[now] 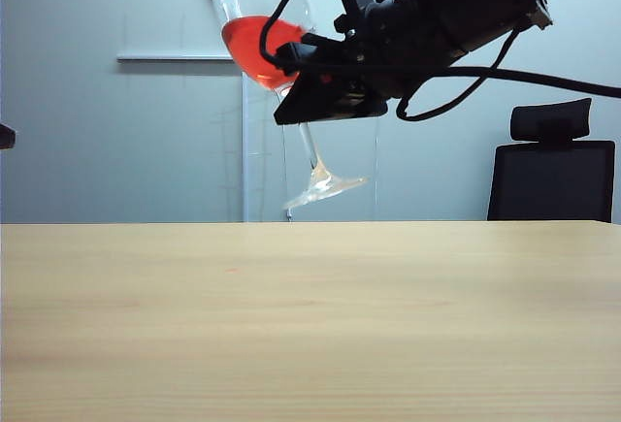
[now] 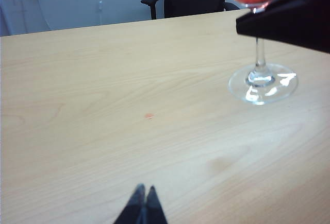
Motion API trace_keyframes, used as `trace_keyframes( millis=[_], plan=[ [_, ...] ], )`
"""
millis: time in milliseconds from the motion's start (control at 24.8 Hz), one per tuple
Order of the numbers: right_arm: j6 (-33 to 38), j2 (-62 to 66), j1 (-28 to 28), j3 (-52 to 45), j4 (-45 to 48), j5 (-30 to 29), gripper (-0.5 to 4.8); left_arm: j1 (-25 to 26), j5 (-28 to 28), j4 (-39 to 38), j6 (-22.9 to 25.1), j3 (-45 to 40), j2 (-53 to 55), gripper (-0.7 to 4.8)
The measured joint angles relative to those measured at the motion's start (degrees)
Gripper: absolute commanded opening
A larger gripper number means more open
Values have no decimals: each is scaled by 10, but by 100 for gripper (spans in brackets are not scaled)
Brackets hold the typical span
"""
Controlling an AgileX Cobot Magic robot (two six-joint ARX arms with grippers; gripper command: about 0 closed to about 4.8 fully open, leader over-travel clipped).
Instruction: Gently pick up the goblet, rotate it counterclockwise for two full turns (viewing from above), and then place it back on the table.
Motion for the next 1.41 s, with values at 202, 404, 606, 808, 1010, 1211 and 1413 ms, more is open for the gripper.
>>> trace_keyframes(
  millis=[202, 404, 606, 808, 1010, 1211, 1413],
  plan=[
    [5, 0, 2, -35, 90, -24, -5, 0, 0, 0, 0, 0, 0, -5],
    [40, 0, 2, -83, 172, -32, -5, 0, 0, 0, 0, 0, 0, -5],
    [96, 0, 1, -141, 266, -31, -5, 0, 0, 0, 0, 0, 0, -5],
    [151, 1, -16, -169, 315, -40, -5, 0, 0, 0, 0, 0, 0, -5],
    [207, 45, -44, -170, 386, -61, -5, 0, 0, 0, 0, 0, 0, -5],
    [209, 113, -49, -137, 417, -67, -5, 0, 0, 0, 0, 0, 0, -5],
    [183, 174, -49, -107, 419, -69, -5, 0, 0, 0, 0, 0, 0, -5]
  ],
)
